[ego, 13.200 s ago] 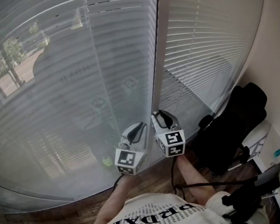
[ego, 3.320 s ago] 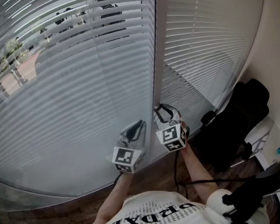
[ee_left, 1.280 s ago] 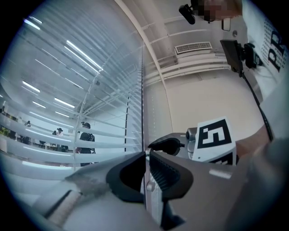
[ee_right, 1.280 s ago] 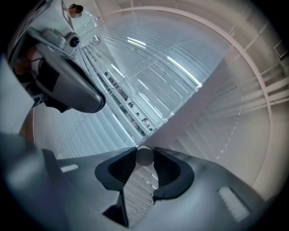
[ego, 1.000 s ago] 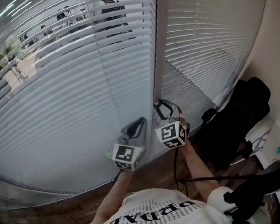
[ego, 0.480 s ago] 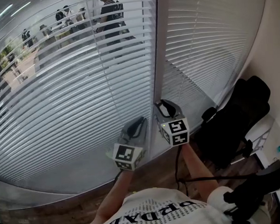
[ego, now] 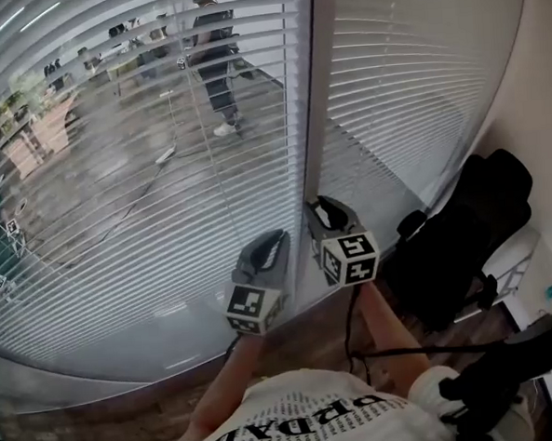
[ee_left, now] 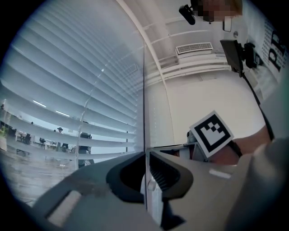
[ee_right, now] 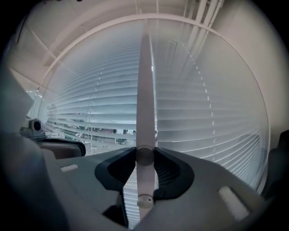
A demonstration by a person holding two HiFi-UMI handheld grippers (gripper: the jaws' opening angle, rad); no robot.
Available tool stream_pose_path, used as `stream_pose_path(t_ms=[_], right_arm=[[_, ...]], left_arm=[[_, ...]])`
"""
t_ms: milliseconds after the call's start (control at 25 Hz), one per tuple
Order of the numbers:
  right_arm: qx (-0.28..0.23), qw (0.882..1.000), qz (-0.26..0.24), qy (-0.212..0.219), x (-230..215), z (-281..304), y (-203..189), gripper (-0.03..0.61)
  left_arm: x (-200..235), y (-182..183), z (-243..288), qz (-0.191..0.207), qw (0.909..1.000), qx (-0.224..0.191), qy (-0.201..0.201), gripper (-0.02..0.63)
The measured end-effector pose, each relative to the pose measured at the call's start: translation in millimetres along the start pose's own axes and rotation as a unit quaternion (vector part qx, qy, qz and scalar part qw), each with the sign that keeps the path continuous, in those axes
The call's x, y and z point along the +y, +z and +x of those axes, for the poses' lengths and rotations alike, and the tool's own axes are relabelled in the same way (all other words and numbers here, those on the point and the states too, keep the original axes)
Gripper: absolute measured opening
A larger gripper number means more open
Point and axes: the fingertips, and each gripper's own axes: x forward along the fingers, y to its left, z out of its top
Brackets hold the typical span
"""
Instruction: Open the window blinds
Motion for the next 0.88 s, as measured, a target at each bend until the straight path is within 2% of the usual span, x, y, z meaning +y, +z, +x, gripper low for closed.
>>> stream_pose_path(t_ms=[360,880], right_arm=[[0.001,1.000,0.024,0.004,4.5,1.5,3.1,0.133],[0.004,1.000,0.029,-0.007,2.1,2.0,1.1,0.133]], left_arm=[[2.7,3.0,-5.5,-0.012,0.9999,-0.001,0.003,0.018],[1.1,4.6,-2.9,-0.025,0.9997,0.001,-0.003,0.018]])
